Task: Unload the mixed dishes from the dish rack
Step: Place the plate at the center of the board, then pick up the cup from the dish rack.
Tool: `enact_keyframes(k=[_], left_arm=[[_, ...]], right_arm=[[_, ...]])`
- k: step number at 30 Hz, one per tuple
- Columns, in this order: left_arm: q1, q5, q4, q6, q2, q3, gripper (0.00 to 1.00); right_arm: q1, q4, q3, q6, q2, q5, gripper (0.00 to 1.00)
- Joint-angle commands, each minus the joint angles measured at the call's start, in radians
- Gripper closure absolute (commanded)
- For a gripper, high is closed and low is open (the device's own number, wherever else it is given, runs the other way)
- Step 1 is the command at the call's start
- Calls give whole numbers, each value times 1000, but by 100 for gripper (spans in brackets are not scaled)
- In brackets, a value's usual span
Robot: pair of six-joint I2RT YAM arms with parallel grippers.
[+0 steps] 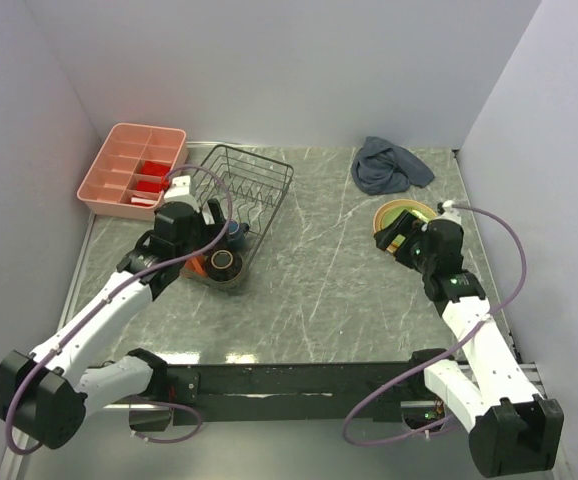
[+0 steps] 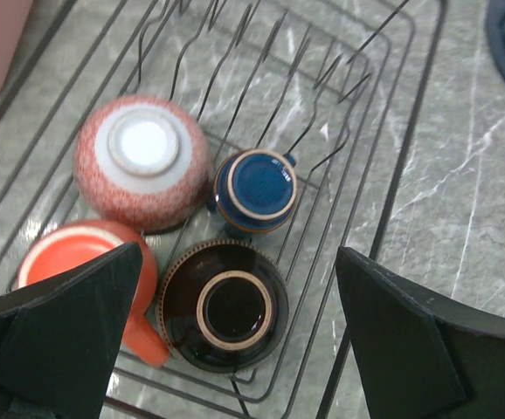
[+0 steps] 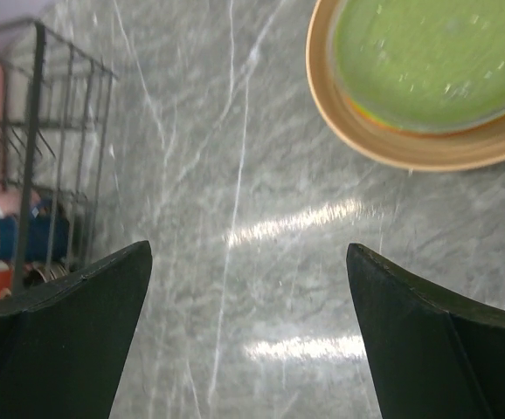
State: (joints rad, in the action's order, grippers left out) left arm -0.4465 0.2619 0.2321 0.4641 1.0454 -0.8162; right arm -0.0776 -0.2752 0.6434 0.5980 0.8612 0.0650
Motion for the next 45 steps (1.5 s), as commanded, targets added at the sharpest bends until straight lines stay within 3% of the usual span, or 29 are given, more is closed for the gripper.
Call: enact_keyframes(k=[1,9,22,36,45], left_arm=[[-1,25,93,94,53,-86,1],[-1,-36,142,49,277,-251,0],[-1,-67,286,-67,648,-546,1],[0,-90,391,-120,778,-615,3],[0,-142,421,-105,794,-637,17]], right_arm=[[-33,16,-33,-38,-37,54,0],[-65,76,-116,-32,-65,167,0],[-91,68,-146,-66,-93,190,0],[-102,96,-133,-70,-27,199,0],[-102,102,-134,-70,-13,203,0]])
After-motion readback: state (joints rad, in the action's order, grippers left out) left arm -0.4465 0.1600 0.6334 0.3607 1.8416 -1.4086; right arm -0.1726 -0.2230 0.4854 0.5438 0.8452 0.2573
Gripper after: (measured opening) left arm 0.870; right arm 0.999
